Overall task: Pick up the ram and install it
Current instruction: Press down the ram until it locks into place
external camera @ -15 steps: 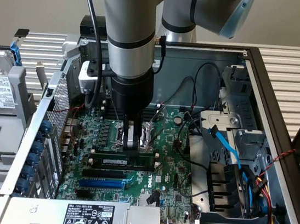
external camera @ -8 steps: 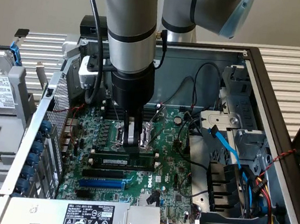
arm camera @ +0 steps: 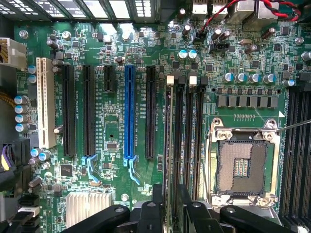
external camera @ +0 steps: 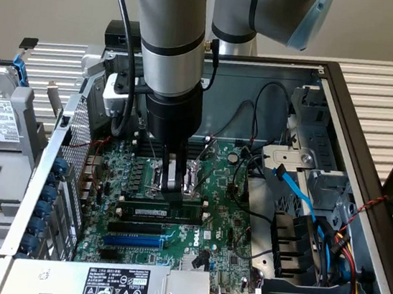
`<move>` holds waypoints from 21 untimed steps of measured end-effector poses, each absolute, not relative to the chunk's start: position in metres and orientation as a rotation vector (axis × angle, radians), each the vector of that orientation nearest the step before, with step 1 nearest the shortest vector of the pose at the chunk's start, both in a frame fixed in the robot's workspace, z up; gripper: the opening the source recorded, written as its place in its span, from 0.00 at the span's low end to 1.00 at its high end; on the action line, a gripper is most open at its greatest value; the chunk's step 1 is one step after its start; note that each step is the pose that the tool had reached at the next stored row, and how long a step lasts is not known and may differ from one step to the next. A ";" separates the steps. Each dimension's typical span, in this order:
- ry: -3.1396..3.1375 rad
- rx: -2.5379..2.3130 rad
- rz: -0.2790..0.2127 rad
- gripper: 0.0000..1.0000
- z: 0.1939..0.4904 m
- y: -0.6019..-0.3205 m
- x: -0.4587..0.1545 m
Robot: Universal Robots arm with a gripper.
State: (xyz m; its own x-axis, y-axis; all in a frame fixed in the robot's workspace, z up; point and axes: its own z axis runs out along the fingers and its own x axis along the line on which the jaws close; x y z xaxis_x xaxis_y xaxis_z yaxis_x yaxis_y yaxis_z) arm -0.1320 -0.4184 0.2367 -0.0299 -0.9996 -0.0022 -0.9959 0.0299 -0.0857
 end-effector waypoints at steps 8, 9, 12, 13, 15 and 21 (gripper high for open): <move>2.210 -2.145 -0.092 0.11 0.237 -0.418 -0.132; 2.212 -2.147 -0.088 0.11 0.237 -0.418 -0.131; 2.228 -2.163 -0.054 0.11 0.237 -0.418 -0.129; 2.235 -2.169 -0.041 0.11 0.237 -0.418 -0.128; 2.239 -2.173 -0.034 0.11 0.236 -0.418 -0.127; 2.239 -2.173 -0.034 0.11 0.232 -0.418 -0.126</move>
